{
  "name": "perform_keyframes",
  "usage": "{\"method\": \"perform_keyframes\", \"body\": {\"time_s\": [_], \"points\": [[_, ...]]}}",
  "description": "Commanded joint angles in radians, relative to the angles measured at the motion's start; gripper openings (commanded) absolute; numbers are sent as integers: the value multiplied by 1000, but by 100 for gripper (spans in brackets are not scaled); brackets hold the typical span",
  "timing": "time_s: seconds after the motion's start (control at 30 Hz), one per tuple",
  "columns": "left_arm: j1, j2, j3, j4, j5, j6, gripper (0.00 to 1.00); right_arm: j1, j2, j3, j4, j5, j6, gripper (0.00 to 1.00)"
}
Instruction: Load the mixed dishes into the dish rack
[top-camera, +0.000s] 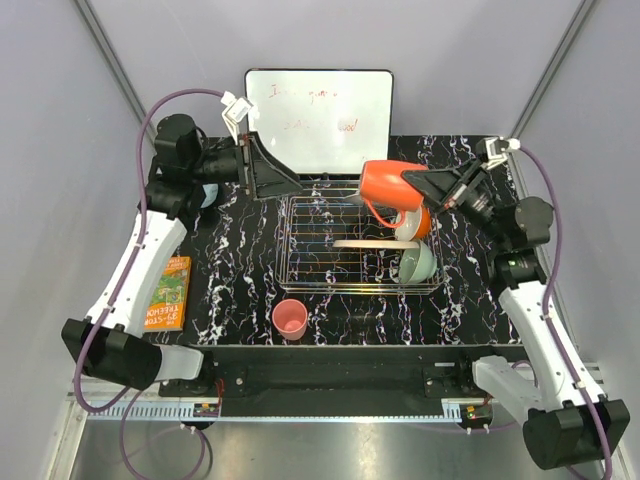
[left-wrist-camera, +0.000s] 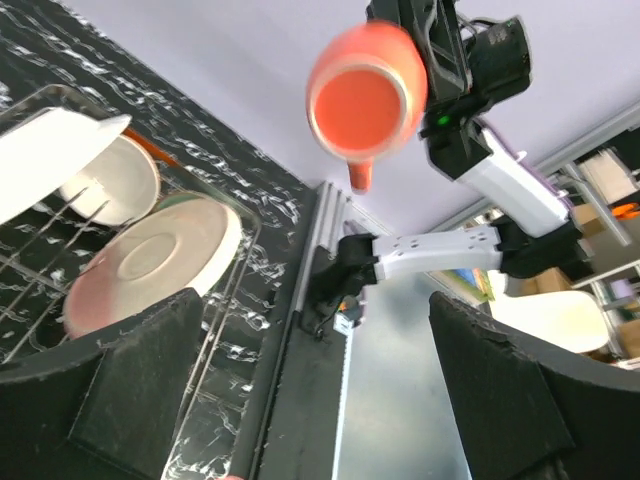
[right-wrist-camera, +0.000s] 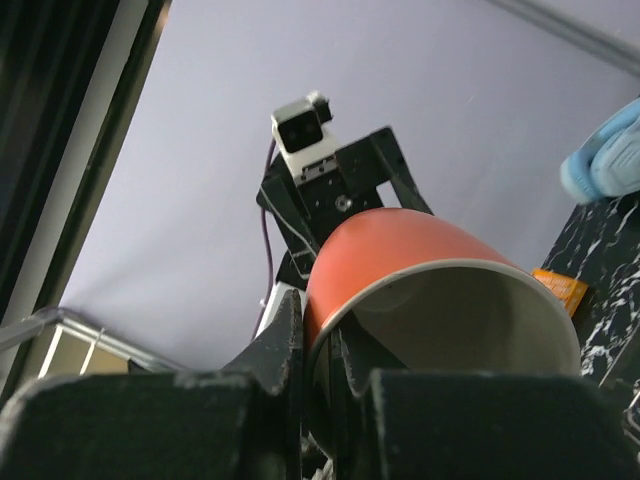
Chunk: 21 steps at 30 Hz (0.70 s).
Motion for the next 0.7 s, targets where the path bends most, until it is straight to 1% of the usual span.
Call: {"method": "perform_keyframes", "body": {"time_s": [0.0,0.1,0.23,0.37,0.57,0.67], "points": [[-29,-4,5,250,64,-172,99,137,46,17,157,40,10,0],[-41,6,1,258,58,-178,99,191,92,35,171,66,-10,0],[-50,5,-31,302,51,-213,99,221,134,65,156,82,-29,0],[-70,0,-85,309,38,-207,97,240,166,82,169,86,-30,0],[-76,2,-136,295,17,-167,96,282,217,85,212,94,-20,0],[-76,11,-116,206,6,-91,96,291,232,100,206,86,-21,0]]}}
